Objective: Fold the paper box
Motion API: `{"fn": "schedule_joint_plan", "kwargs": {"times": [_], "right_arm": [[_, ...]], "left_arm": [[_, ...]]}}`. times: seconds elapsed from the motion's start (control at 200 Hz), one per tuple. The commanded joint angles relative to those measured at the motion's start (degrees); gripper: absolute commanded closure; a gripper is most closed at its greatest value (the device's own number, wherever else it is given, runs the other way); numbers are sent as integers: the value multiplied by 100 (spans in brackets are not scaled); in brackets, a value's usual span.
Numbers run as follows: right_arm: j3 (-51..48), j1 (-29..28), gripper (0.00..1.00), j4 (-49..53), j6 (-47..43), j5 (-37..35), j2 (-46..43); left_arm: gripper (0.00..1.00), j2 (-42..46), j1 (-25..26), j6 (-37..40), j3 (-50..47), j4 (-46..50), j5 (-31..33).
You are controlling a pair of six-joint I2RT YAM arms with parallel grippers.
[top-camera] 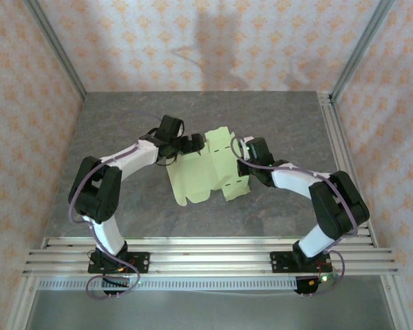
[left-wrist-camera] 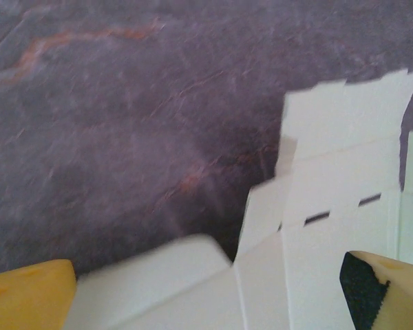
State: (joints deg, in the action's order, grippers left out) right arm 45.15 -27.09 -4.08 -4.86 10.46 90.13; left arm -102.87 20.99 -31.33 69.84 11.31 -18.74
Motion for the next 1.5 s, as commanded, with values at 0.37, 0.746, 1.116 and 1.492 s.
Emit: {"fn": "schedule_joint_plan", "kwargs": {"times": [0.37, 0.746, 1.116, 1.492], "right_arm": [[-436, -132, 100, -702, -331, -44, -550], [-473, -129, 100, -682, -260, -35, -491], [-335, -140, 100, -569, -220, -109, -305], [-212, -131, 100, -466, -192, -160, -189]], "left_arm": [[23, -821, -85, 1597, 1201, 760, -857], [43, -854, 35, 1652, 1255, 613, -1447], [44, -853, 281, 1886, 1488, 1034, -1586], [44, -875, 423, 1683, 1247, 974, -1795]]}}
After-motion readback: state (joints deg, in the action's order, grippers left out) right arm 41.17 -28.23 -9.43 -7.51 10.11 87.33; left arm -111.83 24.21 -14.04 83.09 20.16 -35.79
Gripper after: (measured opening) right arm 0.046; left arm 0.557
